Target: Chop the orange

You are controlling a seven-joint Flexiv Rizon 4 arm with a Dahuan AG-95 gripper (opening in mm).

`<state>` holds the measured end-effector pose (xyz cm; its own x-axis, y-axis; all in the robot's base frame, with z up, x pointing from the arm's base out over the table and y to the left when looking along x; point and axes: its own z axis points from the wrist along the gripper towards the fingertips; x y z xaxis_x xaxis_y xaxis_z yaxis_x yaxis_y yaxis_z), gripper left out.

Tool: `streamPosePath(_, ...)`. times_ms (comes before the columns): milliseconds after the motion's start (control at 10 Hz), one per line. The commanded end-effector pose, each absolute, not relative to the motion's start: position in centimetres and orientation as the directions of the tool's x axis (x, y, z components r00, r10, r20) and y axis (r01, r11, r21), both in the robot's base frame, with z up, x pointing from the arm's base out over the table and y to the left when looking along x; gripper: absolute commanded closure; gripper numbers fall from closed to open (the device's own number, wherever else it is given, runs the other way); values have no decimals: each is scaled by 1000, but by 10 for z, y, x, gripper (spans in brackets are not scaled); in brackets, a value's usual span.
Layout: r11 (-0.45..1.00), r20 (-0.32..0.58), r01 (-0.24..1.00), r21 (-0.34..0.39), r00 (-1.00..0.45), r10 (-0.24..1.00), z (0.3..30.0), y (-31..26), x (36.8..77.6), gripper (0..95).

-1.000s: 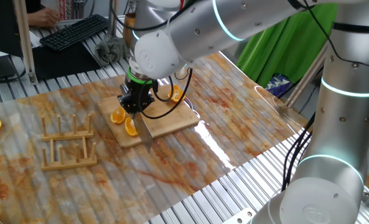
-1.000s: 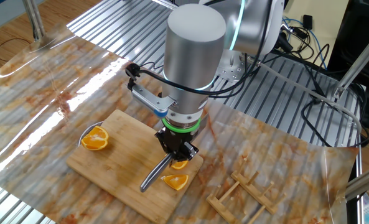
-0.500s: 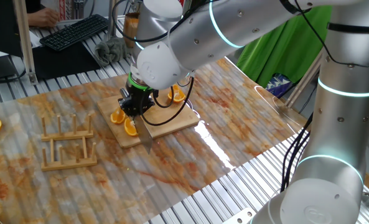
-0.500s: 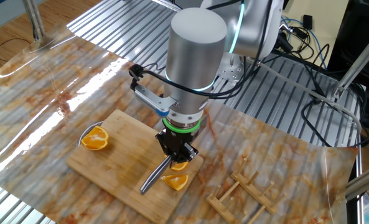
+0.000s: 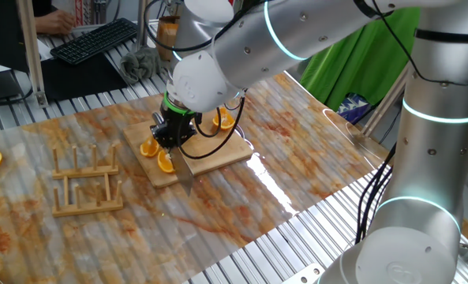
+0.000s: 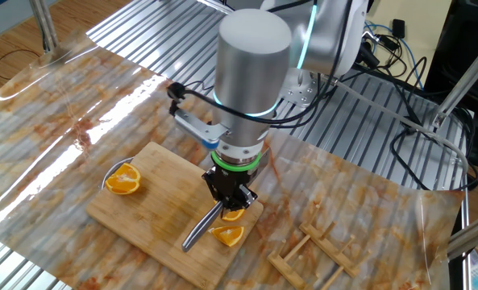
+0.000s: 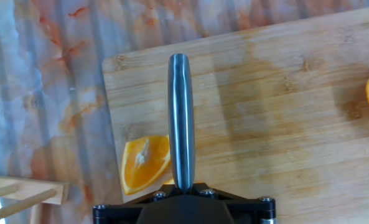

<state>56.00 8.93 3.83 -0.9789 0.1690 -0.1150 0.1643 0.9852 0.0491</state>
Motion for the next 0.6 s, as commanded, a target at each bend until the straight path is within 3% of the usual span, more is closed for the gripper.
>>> streamPosePath(100,985,-108,164,62,-980,170,35,90,558,950)
streamPosePath(600,983,-109,175,61,-977,181,34,90,555,950)
